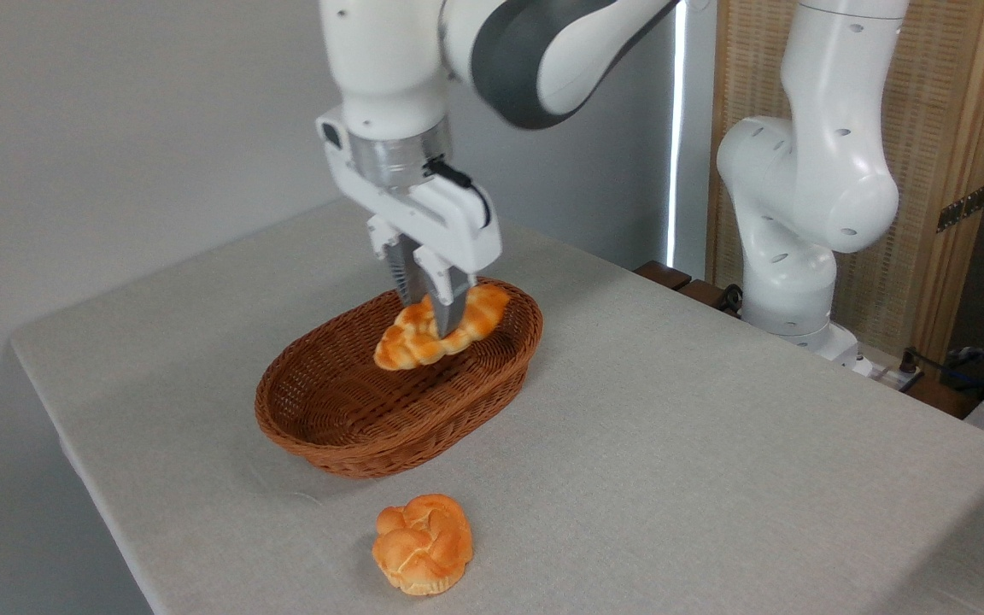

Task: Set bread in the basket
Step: 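Carry the braided roll over the wicker basket and lower it inside, then open the gripper to release the roll and raise it away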

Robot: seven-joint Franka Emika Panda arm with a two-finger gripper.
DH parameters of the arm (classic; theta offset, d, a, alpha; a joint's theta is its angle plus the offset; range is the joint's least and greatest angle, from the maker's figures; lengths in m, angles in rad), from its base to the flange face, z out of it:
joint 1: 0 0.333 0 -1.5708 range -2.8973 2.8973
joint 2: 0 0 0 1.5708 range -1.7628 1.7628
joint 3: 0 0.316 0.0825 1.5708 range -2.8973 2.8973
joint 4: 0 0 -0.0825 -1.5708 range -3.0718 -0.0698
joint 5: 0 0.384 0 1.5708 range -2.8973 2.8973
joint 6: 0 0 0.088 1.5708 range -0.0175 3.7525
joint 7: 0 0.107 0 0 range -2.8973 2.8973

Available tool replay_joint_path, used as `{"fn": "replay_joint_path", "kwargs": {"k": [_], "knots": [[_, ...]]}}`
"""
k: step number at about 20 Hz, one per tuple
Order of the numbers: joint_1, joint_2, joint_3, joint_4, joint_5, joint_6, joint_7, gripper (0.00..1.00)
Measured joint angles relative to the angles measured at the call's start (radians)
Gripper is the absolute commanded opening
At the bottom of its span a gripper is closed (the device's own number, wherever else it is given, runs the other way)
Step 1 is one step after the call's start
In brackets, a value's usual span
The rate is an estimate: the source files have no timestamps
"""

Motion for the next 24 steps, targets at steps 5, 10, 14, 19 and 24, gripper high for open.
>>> {"fn": "replay_joint_path", "kwargs": {"k": [5,10,14,19,24], "knots": [[-0.011,0.065,-0.045,0.003,0.0,0.04,-0.03,0.7],[-0.011,0.075,-0.048,0.008,0.019,0.04,-0.03,0.85],[-0.018,0.077,-0.049,0.008,0.053,0.04,-0.03,0.98],[-0.025,0.079,-0.049,0.008,0.078,0.04,-0.03,1.0],[-0.025,0.079,-0.049,0.008,0.078,0.04,-0.03,1.0]]}}
